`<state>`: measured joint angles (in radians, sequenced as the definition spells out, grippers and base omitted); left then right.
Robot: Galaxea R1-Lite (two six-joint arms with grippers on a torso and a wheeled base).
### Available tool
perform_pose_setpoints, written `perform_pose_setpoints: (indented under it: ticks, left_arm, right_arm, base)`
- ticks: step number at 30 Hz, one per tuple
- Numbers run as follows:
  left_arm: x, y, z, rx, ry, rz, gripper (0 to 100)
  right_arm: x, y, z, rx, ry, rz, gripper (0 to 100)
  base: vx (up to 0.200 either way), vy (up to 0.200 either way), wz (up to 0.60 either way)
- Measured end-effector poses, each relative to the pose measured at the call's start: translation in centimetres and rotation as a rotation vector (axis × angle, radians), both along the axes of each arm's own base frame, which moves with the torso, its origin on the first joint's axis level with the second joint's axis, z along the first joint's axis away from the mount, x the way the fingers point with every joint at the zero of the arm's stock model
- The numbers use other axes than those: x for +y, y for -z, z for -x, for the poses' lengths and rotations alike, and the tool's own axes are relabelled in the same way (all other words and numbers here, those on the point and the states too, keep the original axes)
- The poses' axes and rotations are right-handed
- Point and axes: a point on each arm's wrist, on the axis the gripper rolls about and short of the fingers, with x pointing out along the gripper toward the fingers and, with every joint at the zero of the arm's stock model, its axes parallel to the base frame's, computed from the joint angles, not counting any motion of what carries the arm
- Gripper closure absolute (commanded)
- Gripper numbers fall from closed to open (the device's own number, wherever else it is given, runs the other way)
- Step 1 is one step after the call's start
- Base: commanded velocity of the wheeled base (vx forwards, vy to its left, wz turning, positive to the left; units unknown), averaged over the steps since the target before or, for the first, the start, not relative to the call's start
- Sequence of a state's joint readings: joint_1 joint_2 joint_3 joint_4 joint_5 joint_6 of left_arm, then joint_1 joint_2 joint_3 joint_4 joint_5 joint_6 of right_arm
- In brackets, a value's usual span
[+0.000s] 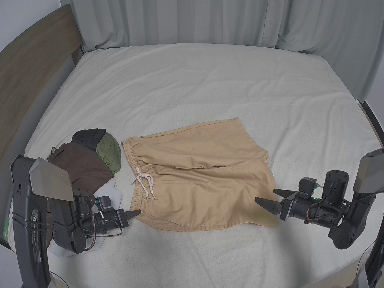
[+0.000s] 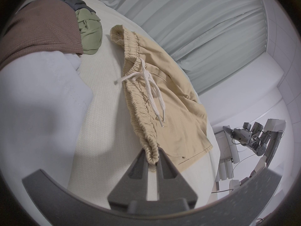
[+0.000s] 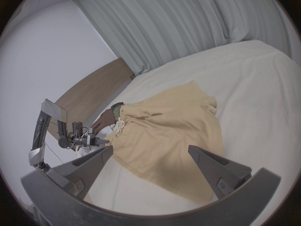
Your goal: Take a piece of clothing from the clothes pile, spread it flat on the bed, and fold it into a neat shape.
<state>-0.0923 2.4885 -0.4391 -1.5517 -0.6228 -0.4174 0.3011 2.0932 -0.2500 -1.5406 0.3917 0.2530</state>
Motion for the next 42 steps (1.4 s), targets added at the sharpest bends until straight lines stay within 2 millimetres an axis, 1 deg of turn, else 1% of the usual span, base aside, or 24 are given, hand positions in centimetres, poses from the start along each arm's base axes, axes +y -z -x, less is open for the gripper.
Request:
perform_pose_setpoints:
  ticks: [7, 14, 18, 34, 42]
  left_arm:
    - [0.0, 0.0, 0.0, 0.0, -0.001, -0.001, 100]
    - [0.1, 0.1, 0.0, 0.0, -0.001, -0.001, 100]
    - [0.1, 0.1, 0.0, 0.003, -0.001, -0.001, 100]
    - [0.0, 0.1, 0.0, 0.004, -0.001, -0.001, 100]
    - [0.1, 0.4, 0.0, 0.008, -0.001, -0.003, 100]
  right_arm:
    - [-1.6, 2.1, 1.5, 0.13, 0.041, 0.037, 0]
    - [-2.9, 4.3, 1.7, 0.231, 0.084, 0.056, 0]
    - [-3.3, 5.3, 1.9, 0.28, 0.095, 0.067, 0]
    - [-3.8, 7.0, 1.9, 0.35, 0.121, 0.072, 0]
    - [-4.2, 8.1, 0.6, 0.402, 0.18, 0.003, 0]
  base:
    - [0.0, 0.0, 0.0]
    - [0.0, 0.0, 0.0]
    - [0.0, 0.0, 0.0]
    - [0.0, 0.0, 0.0]
    - [0.0, 0.0, 0.0]
